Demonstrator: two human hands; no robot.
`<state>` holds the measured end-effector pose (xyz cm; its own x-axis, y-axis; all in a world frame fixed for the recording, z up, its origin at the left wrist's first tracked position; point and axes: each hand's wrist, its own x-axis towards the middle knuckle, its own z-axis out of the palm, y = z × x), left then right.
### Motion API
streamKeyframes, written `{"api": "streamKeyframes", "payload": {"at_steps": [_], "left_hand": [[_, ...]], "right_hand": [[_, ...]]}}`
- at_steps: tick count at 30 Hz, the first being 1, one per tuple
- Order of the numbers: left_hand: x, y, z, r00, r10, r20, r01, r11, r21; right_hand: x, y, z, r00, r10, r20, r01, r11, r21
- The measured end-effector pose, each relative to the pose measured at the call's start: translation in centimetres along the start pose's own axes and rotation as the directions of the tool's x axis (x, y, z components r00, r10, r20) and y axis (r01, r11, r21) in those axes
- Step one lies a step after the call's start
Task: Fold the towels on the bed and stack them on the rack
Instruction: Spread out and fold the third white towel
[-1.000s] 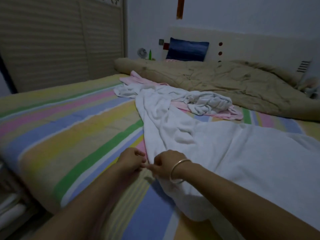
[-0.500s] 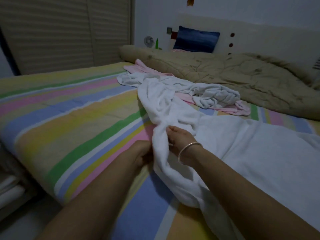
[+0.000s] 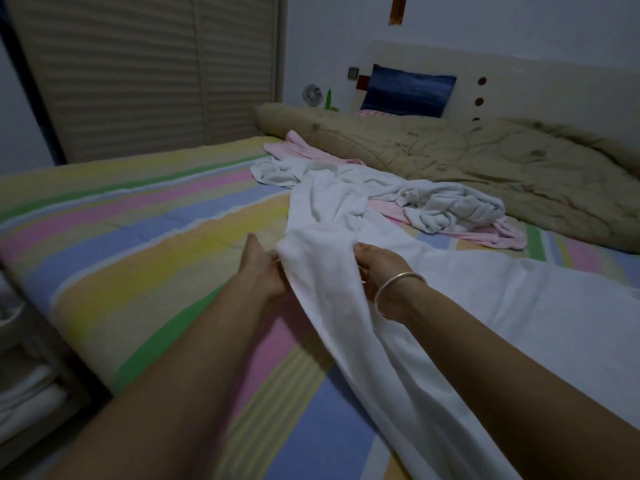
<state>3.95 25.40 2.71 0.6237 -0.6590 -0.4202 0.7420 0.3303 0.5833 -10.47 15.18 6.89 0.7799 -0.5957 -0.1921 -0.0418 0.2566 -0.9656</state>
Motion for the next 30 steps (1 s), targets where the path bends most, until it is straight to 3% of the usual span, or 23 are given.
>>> {"api": "streamKeyframes", "payload": {"at_steps": [3, 5, 6, 8, 10, 11, 12, 15, 18, 21, 22, 24, 26, 28, 30], "left_hand": [[-1.0, 3.0, -2.0, 0.991, 0.092, -0.096, -0.083, 0.993, 0.087], [-1.3, 4.0, -3.2, 0.946, 0.26, -0.196, -0.231, 0.96, 0.16], [-1.3, 4.3, -4.0, 0.881, 0.377, -0.285, -0.315, 0.918, 0.24], [-2.0, 5.5, -6.1, 0.638, 0.672, -0.378, -0.438, 0.719, 0.54], [-2.9, 6.5, -8.6, 0.399, 0.88, -0.256, -0.381, 0.413, 0.827], [-3.2, 7.0, -10.3, 0.355, 0.911, -0.209, -0.307, 0.325, 0.895], [-3.5, 7.5, -11.8, 0.347, 0.919, -0.186, -0.2, 0.266, 0.943], [-3.1, 7.0, -16.0, 0.523, 0.827, -0.205, 0.147, 0.15, 0.978], [-3.9, 5.1, -16.8, 0.551, 0.802, -0.231, 0.19, 0.149, 0.97], [-5.2, 3.2, -14.4, 0.556, 0.794, -0.244, 0.132, 0.205, 0.97], [-5.9, 2.2, -13.6, 0.534, 0.821, -0.2, 0.128, 0.155, 0.98], [-7.4, -0.2, -12.1, 0.471, 0.88, 0.064, 0.103, -0.127, 0.987], [-9.3, -3.2, -10.5, 0.437, 0.817, 0.376, -0.133, -0.355, 0.925], [-11.4, -6.8, -9.0, 0.464, 0.635, 0.618, -0.415, -0.46, 0.785], [-12.9, -10.1, -8.4, 0.48, 0.417, 0.772, -0.527, -0.567, 0.633]], "right_hand": [[0.4, 1.2, 1.3, 0.999, -0.014, 0.029, 0.018, 0.99, -0.138], [0.6, 2.5, 1.8, 0.997, -0.057, 0.057, 0.074, 0.935, -0.348], [0.8, 3.2, 1.8, 0.992, -0.102, 0.074, 0.125, 0.868, -0.48], [0.8, 4.5, 2.2, 0.974, -0.19, 0.123, 0.221, 0.674, -0.705], [-0.1, 5.3, 2.2, 0.95, -0.259, 0.173, 0.286, 0.504, -0.815], [-0.8, 5.5, 2.1, 0.936, -0.283, 0.208, 0.323, 0.463, -0.825], [-1.6, 5.7, 2.0, 0.919, -0.303, 0.254, 0.37, 0.433, -0.822], [-4.2, 5.9, 1.4, 0.873, -0.329, 0.359, 0.455, 0.284, -0.844], [-7.1, 5.9, 0.6, 0.856, -0.366, 0.365, 0.445, 0.163, -0.881], [-10.1, 6.3, -0.6, 0.89, -0.3, 0.343, 0.381, 0.075, -0.922], [-11.0, 6.6, -1.1, 0.911, -0.242, 0.333, 0.352, 0.038, -0.935], [-12.9, 7.3, -2.2, 0.944, -0.105, 0.314, 0.309, -0.064, -0.949], [-14.5, 7.8, -3.6, 0.948, -0.005, 0.317, 0.314, -0.117, -0.942], [-15.6, 8.2, -4.9, 0.941, 0.021, 0.339, 0.339, -0.111, -0.934], [-16.5, 8.6, -5.8, 0.926, 0.005, 0.377, 0.375, -0.116, -0.92]]}}
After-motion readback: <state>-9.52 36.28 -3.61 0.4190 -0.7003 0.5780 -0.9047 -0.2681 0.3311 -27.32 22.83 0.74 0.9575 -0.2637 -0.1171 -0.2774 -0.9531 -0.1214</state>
